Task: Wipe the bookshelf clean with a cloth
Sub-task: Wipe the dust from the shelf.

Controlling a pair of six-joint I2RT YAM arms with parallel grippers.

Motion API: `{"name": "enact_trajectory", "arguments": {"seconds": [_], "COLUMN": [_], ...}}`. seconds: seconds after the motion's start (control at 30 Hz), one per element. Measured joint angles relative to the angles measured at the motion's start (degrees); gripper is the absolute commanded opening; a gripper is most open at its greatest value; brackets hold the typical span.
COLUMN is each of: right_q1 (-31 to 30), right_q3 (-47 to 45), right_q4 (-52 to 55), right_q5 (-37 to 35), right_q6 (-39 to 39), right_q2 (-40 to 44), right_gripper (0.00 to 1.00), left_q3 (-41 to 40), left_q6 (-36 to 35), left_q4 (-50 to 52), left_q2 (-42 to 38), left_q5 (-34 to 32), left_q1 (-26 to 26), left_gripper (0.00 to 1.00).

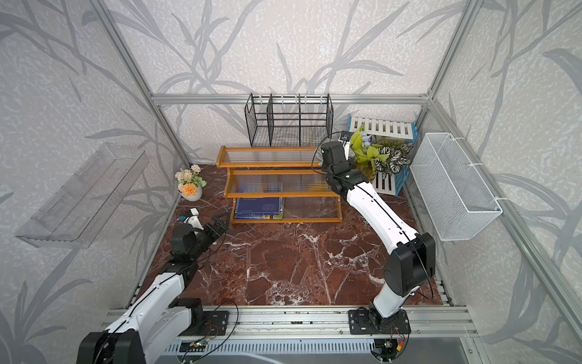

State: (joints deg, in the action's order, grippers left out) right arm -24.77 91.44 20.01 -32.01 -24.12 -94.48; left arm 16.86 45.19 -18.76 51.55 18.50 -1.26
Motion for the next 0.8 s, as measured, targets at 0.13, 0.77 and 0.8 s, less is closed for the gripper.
{"name": "enact_trajectory", "arguments": {"seconds": [0.13, 0.77, 0.8], "right_q1": [-0.2, -19.08, -19.89], "right_q3": [-0.04, 48.09, 53.29], "right_q4": [-1.11, 6.91, 8.46], "right_q5": [5.4, 16.65, 17.25], "right_q6": [0.68, 6.67, 7.02], "right_q2": [-0.02, -35.52, -38.66], "right_gripper": [0.0, 0.0, 0.0], "left_q3": [0.0, 0.0, 0.0], "left_q6": [0.0, -0.09, -0.09], "left_q4": [-0.17, -1.44, -1.46], "left_q2": [0.46, 4.28, 4.33], "left_q5": [0.02, 2.93, 3.1], "left_q1": [0.0, 0.02, 0.02], "left_gripper": [1.0, 1.0, 1.0]}}
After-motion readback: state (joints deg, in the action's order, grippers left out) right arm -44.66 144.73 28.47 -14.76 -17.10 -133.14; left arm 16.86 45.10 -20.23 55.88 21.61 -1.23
